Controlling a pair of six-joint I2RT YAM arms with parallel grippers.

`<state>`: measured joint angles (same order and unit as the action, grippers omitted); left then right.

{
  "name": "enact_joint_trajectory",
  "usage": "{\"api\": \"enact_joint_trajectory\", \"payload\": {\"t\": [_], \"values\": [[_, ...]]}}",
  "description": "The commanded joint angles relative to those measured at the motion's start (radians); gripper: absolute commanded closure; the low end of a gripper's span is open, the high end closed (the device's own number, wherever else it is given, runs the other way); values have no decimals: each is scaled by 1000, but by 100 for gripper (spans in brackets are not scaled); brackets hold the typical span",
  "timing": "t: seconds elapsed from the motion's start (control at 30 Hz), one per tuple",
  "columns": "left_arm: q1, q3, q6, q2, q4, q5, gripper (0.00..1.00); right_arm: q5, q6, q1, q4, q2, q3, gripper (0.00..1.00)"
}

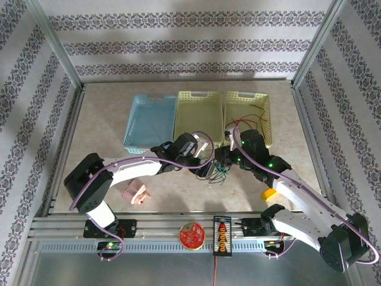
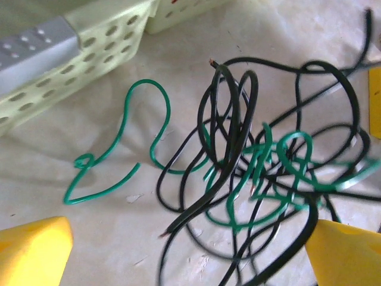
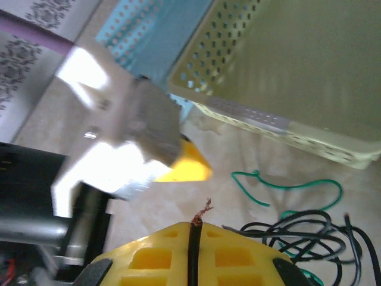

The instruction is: Untangle the cables

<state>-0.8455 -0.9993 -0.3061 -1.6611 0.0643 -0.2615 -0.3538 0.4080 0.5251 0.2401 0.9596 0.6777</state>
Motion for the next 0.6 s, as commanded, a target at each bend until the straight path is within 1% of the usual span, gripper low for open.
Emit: {"api": "enact_joint_trajectory", "payload": {"t": [0.0, 0.07, 0.1, 0.13, 0.2, 0.23, 0.3, 0.33, 0.37, 0.43, 0.57], "values": [[-15, -46, 34, -31, -64, -52, 1, -105, 46, -13, -61, -25, 2, 92], [-15, -51, 42, -48, -75, -74, 3, -116, 64, -28, -73, -33, 2, 92], [-15, -51, 45, -55, -81, -79, 9, -126, 74, -39, -79, -38, 1, 92], [-15, -49, 46, -61, -85, -81, 18, -134, 81, -51, -82, -40, -1, 92], [-15, -45, 48, -78, -92, -90, 41, -146, 100, -80, -88, -50, -1, 92], [-15, -42, 48, -84, -93, -94, 51, -146, 105, -94, -86, -55, -1, 92], [-15, -36, 43, -94, -91, -91, 74, -137, 116, -127, -82, -74, -3, 92], [-15, -28, 39, -94, -90, -84, 84, -120, 118, -143, -73, -86, -1, 92], [-15, -22, 38, -95, -91, -78, 90, -97, 119, -156, -63, -98, 1, 92], [-15, -8, 39, -87, -83, -60, 99, -32, 126, -190, -40, -132, 3, 92], [-15, 29, 41, -58, -67, -32, 100, 97, 138, -260, -9, -210, 10, 93]]}}
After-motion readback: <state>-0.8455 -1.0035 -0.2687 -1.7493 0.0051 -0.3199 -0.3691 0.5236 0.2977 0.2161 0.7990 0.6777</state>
